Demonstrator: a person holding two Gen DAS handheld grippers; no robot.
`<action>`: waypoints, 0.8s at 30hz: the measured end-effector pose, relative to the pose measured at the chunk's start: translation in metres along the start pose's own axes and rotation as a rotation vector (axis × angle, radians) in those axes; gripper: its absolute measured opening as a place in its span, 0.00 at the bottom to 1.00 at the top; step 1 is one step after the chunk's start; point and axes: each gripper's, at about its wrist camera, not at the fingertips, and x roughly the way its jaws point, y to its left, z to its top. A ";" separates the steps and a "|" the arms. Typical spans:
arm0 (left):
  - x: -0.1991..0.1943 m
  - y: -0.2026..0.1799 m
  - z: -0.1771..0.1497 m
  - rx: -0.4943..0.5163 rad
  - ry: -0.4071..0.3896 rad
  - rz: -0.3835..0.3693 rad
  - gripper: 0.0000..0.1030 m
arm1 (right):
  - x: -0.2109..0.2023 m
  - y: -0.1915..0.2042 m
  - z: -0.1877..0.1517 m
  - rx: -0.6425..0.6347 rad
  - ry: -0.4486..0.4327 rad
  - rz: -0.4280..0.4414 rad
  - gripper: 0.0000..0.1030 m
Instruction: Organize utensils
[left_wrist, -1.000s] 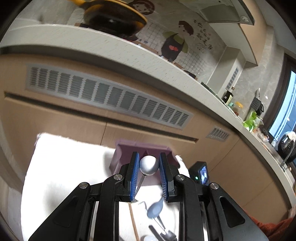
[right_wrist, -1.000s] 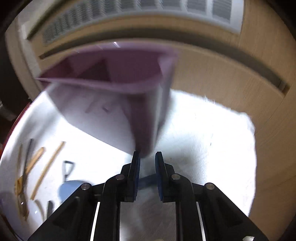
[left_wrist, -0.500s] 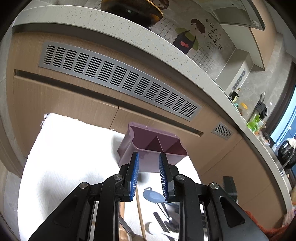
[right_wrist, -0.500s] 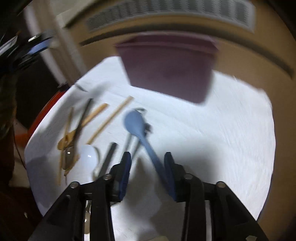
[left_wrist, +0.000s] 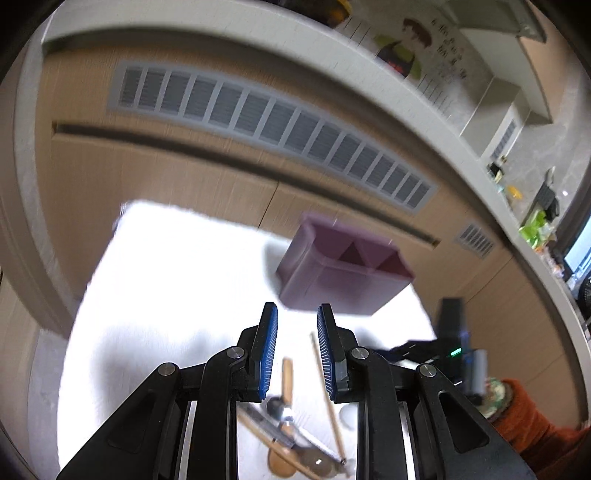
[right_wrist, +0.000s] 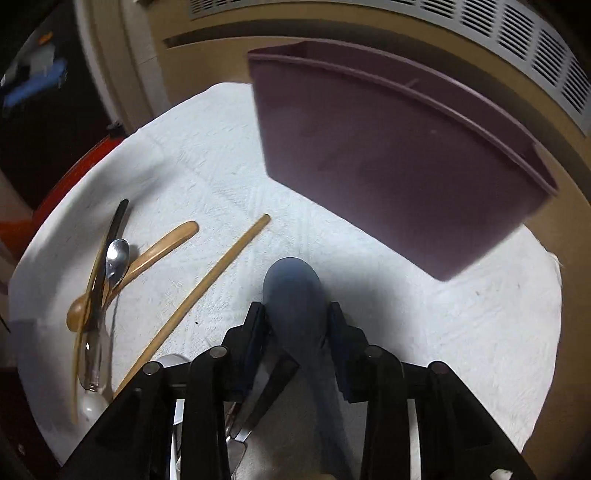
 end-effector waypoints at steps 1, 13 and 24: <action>0.004 0.002 -0.005 0.001 0.026 0.005 0.22 | -0.007 -0.002 -0.005 0.022 -0.012 0.004 0.30; 0.035 -0.024 -0.075 0.188 0.274 0.029 0.23 | -0.047 -0.026 -0.030 0.250 -0.128 0.068 0.30; 0.039 0.039 -0.073 -0.163 0.270 0.162 0.23 | -0.056 -0.021 -0.048 0.266 -0.153 0.058 0.30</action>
